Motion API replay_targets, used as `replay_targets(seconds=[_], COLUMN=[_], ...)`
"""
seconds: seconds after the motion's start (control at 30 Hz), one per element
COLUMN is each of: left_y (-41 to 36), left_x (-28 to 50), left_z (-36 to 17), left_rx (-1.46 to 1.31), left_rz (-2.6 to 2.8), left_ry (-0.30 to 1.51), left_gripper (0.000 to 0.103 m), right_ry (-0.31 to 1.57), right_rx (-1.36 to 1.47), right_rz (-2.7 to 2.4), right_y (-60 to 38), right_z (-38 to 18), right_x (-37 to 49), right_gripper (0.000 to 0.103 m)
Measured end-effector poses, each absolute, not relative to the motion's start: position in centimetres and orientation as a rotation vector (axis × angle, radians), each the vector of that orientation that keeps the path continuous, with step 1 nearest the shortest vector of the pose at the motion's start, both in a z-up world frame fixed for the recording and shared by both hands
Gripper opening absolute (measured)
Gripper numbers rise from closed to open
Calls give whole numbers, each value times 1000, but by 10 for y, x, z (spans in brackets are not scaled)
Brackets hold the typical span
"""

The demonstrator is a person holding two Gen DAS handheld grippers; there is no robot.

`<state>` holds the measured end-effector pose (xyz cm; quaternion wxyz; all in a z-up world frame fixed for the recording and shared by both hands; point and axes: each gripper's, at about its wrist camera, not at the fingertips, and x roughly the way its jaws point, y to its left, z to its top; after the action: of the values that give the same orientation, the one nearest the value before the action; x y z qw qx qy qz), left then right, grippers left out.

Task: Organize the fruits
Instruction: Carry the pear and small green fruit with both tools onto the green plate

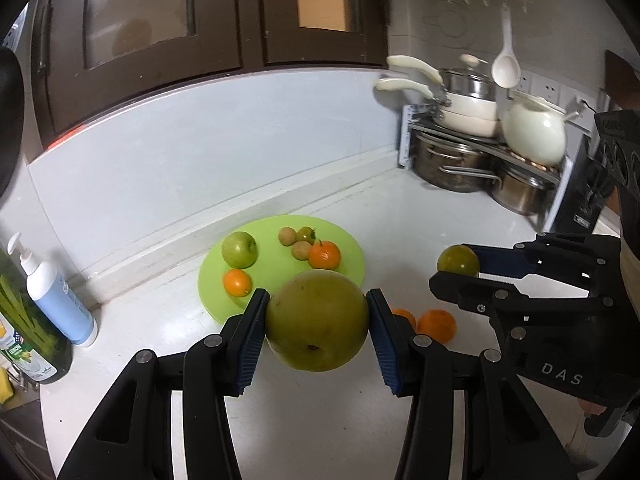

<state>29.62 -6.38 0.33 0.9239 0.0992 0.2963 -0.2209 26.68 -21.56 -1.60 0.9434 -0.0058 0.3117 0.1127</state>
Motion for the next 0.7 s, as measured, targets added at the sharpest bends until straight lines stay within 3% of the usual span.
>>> replay_targets(seconds=[0.7], left_y=[-53], left_x=[368], left_z=[-5], left_rx=[146], left_rz=[-348], left_ry=[708], left_gripper=[49], right_ry=[714], right_rx=[-55], right_rz=[338], right_y=[-200], right_z=[-15], right_x=[369], right_gripper=[30])
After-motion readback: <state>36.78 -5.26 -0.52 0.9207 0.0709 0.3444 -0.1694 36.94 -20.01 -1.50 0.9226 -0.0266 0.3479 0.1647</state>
